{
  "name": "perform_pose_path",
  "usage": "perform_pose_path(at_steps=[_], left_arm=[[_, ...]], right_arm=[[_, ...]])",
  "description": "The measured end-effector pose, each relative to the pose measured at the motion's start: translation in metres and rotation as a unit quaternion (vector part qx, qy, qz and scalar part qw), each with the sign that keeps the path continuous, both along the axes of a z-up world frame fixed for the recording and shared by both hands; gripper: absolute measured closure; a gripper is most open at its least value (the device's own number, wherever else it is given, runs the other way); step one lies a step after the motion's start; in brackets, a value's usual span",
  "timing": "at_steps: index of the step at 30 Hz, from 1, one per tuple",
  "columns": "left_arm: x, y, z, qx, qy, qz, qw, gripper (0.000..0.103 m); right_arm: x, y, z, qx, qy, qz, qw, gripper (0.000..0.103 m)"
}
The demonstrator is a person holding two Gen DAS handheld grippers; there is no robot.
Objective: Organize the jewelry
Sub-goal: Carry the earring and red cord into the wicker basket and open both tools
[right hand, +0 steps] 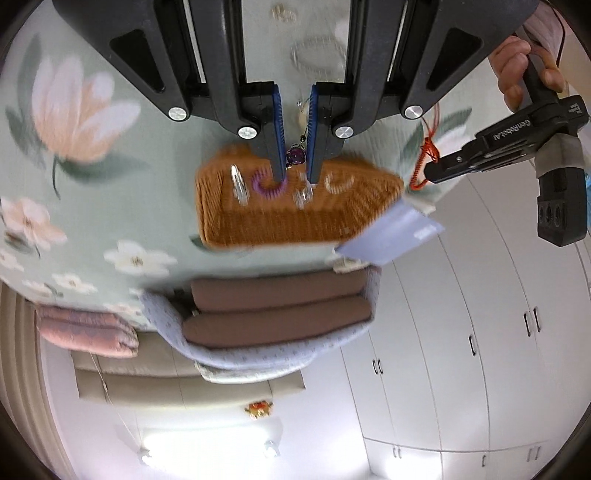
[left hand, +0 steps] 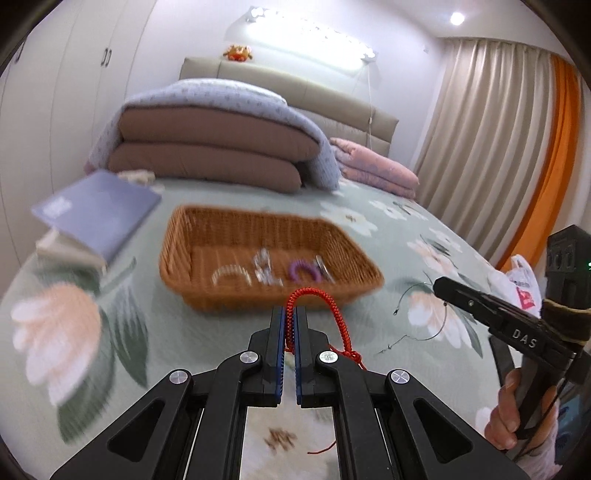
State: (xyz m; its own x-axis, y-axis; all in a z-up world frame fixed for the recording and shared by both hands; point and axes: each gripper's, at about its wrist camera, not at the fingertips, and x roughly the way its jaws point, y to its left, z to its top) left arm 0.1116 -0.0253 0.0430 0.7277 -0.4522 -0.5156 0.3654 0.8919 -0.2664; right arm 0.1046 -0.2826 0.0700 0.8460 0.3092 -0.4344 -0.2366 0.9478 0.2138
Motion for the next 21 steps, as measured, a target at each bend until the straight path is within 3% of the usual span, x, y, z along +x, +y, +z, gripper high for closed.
perform_pose_path(at_steps=[5, 9, 15, 21], left_arm=[[0.04, -0.004, 0.024, 0.009, -0.019, 0.008, 0.9998, 0.099], [0.078, -0.006, 0.028, 0.001, -0.02, 0.016, 0.9997, 0.099], [0.133, -0.012, 0.009, 0.014, -0.007, 0.046, 0.9988, 0.099], [0.168, -0.017, -0.025, 0.036, 0.018, 0.065, 0.9971, 0.099]], right_arm=[[0.044, 0.013, 0.021, 0.02, -0.019, 0.003, 1.0, 0.09], [0.086, 0.019, 0.017, 0.041, -0.013, 0.008, 0.999, 0.09], [0.142, 0.029, -0.021, 0.047, 0.03, 0.013, 0.998, 0.09], [0.163, 0.032, -0.054, 0.034, 0.074, 0.015, 0.997, 0.09]])
